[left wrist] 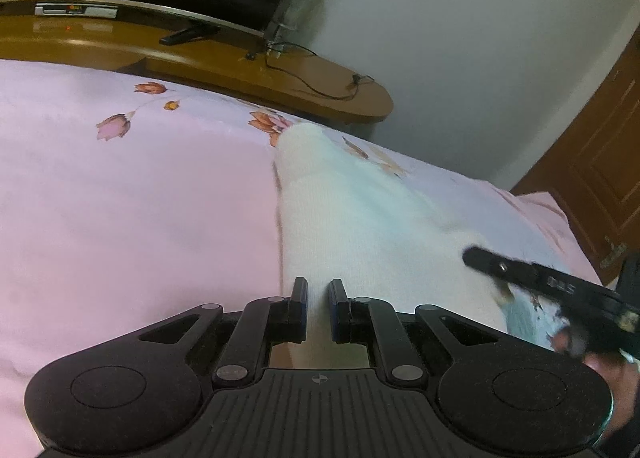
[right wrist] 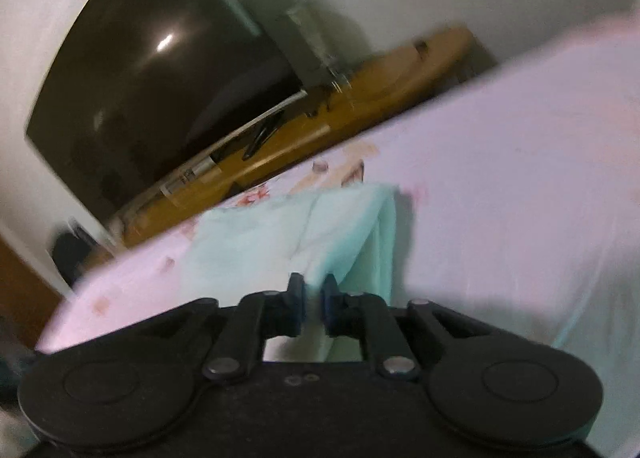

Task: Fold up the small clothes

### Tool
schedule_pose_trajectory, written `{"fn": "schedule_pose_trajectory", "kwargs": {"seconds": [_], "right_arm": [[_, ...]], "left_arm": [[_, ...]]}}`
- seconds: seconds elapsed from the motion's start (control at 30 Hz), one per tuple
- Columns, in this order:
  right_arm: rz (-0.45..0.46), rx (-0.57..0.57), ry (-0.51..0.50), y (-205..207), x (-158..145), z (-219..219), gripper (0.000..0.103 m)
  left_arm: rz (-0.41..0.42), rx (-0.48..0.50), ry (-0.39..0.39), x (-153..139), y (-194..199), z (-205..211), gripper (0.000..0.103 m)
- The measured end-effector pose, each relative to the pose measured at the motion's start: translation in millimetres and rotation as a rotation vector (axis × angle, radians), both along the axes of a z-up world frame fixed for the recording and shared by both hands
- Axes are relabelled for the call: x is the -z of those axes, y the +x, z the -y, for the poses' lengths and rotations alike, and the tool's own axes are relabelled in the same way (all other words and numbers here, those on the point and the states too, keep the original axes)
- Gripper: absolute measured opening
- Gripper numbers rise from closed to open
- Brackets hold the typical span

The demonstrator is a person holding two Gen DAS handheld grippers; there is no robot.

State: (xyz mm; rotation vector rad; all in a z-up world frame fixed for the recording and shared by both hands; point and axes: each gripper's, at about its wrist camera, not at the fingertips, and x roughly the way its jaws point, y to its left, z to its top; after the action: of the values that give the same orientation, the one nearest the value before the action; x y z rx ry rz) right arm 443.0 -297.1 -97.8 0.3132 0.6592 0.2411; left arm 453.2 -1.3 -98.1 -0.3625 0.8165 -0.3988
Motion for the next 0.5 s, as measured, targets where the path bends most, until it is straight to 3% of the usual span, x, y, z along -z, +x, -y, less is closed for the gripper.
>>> {"fn": "schedule_pose_trajectory", "kwargs": {"seconds": [0.07, 0.13, 0.23, 0.3, 0.37, 0.4, 0.5], "right_arm": [[0.03, -0.028, -0.111, 4.6, -4.4, -4.7, 0.009], [0.017, -0.028, -0.124, 15.9, -3.6, -1.2, 0.009], [-0.063, -0.014, -0.077, 24.3, 10.9, 7.0, 0.009], [-0.069, 0.0, -0.036, 18.6, 11.9, 11.6, 0.01], [-0.074, 0.015, 0.007, 11.1, 6.6, 16.5, 0.019], [-0.077, 0.027, 0.026, 5.5, 3.4, 19.4, 0.026], [-0.072, 0.033, 0.145, -31.8, 0.8, 30.1, 0.025]], "left_arm": [[0.003, 0.008, -0.006, -2.2, -0.9, 3.0, 0.009], [0.009, 0.008, 0.004, -3.3, -1.6, 6.8, 0.009], [0.005, 0.013, 0.023, -1.8, -0.8, 8.6, 0.009], [0.001, 0.021, 0.016, -1.9, -0.1, 4.8, 0.009], [-0.007, 0.023, 0.007, -0.8, 0.2, 0.4, 0.009], [-0.007, 0.026, 0.003, -0.7, -0.3, -1.3, 0.009], [0.005, 0.04, -0.001, -2.3, -7.5, -5.0, 0.009]]}}
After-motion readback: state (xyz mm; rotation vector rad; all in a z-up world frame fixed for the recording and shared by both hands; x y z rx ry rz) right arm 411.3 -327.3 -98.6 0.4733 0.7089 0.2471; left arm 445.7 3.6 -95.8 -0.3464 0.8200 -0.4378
